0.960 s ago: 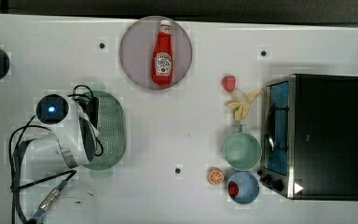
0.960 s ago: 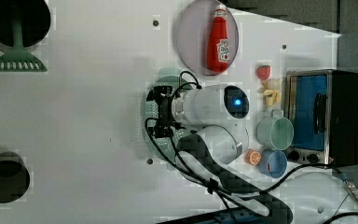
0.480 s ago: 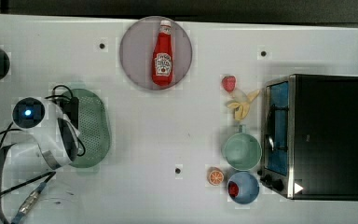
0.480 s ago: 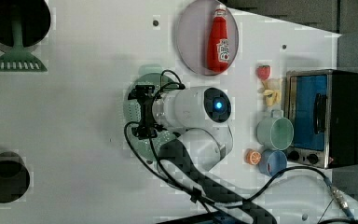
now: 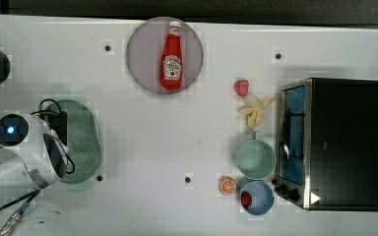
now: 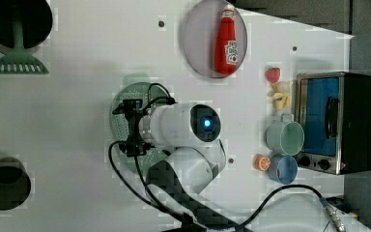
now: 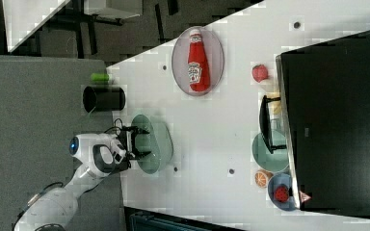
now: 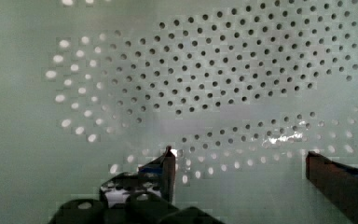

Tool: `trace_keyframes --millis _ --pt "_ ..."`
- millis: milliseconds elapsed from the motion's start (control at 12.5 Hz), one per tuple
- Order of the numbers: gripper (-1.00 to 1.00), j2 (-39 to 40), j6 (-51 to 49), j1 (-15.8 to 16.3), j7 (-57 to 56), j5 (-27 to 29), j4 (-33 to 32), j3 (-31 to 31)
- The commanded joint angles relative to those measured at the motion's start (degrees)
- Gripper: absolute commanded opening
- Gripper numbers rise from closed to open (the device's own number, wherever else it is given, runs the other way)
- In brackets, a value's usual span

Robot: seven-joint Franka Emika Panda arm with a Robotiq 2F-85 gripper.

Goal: Drag strainer right to left.

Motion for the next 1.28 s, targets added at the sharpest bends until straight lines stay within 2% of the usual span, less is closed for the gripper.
trace_keyframes --millis 80,240,400,640,1040,1280 --pt "1.00 0.75 0.82 0.12 2.82 1.15 2.64 0.38" --pt "1.00 -0.56 -0.85 0.13 1.63 -0.27 2.21 -0.63" --pt "1.00 -4.63 -3.21 0.10 -6.28 -4.38 1.18 -3.62" --pt "1.00 -13.72 -11.35 -0.36 -18.45 -4.90 0.47 -10.13" --pt "1.00 -30.45 -28.48 -1.92 -46.24 -5.98 0.61 -25.92" --pt "1.00 -38.46 -37.74 -3.27 -60.07 -9.26 0.61 -36.52"
